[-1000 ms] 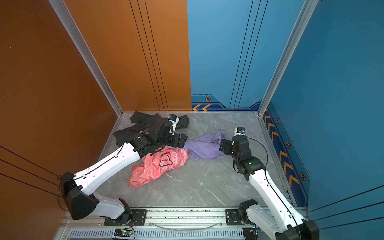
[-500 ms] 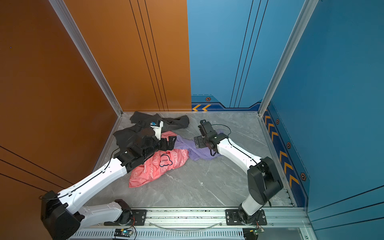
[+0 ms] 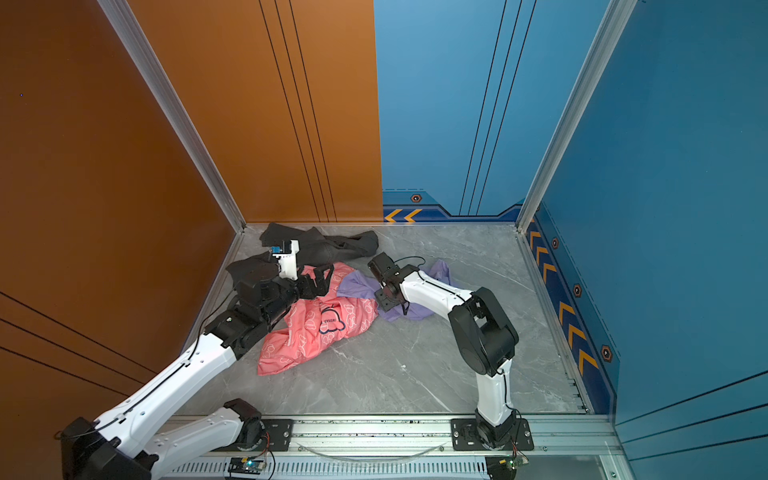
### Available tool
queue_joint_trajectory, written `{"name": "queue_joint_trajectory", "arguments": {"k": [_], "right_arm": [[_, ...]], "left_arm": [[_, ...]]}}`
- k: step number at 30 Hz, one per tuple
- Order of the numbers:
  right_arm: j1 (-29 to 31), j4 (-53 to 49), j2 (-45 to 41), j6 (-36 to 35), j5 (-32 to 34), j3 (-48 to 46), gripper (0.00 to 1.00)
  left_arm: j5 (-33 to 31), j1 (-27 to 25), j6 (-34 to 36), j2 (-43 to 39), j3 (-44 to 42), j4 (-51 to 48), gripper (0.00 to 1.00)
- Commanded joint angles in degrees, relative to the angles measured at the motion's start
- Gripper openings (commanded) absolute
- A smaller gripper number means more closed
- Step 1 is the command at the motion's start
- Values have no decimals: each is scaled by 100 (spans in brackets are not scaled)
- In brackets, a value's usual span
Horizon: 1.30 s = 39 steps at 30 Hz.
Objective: Pick out a specific cloth from the pile
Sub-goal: 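Grasp the lavender shirt with the right gripper while the left gripper withdraws, then lift the lavender shirt and move it farther from the pile with the right gripper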
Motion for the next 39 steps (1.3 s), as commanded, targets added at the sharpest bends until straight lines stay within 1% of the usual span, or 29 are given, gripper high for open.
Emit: {"name": "queue_joint_trajectory", "arguments": {"k": [1,2,3,5,7,8,11,14,16,19,24,27,29,32,36,39], "right_arm": [[-61,-313,196,48,318,317,50],[-100,-313,203,78,297,349,45],[-169,-311,189,119,258,393,38],[-328,-313,132,187,187,433,24],[-563,-313,29,236,105,467,6],[-686,-313,-21,244,78,492,0],[-1123,-313,-213,250,8,662,0],[-1643,-313,-381,226,-98,1072,0],[-1999,-313,-434,230,-194,1527,0],[-2501,-313,-425,272,-457,2594,0],[-2936,-313,-401,243,-781,4092,0],[-3055,-312,-569,86,-795,4449,0],[-3125,-313,-793,-50,-702,4337,0],[-3237,-285,-1272,-256,-429,3703,0],[-3381,-287,-1986,-548,261,2400,0],[-3488,-306,-2577,-557,850,1278,0]], "left_arm": [[200,112,-84,-73,-176,150,98],[209,130,-101,-82,-197,154,98],[221,147,-119,-78,-209,156,98],[236,179,-137,-78,-239,164,98],[254,199,-171,-74,-280,189,98],[264,214,-177,-76,-296,195,98],[280,255,-199,-95,-326,213,98],[295,288,-199,-115,-356,235,98],[322,318,-192,-127,-351,245,98],[351,360,-194,-130,-329,244,98],[342,402,-181,-180,-307,240,98],[333,419,-182,-194,-304,244,98],[324,420,-190,-209,-330,244,98],[314,418,-206,-221,-360,252,98],[326,431,-221,-197,-400,279,98],[347,435,-234,-159,-413,308,98]]}}
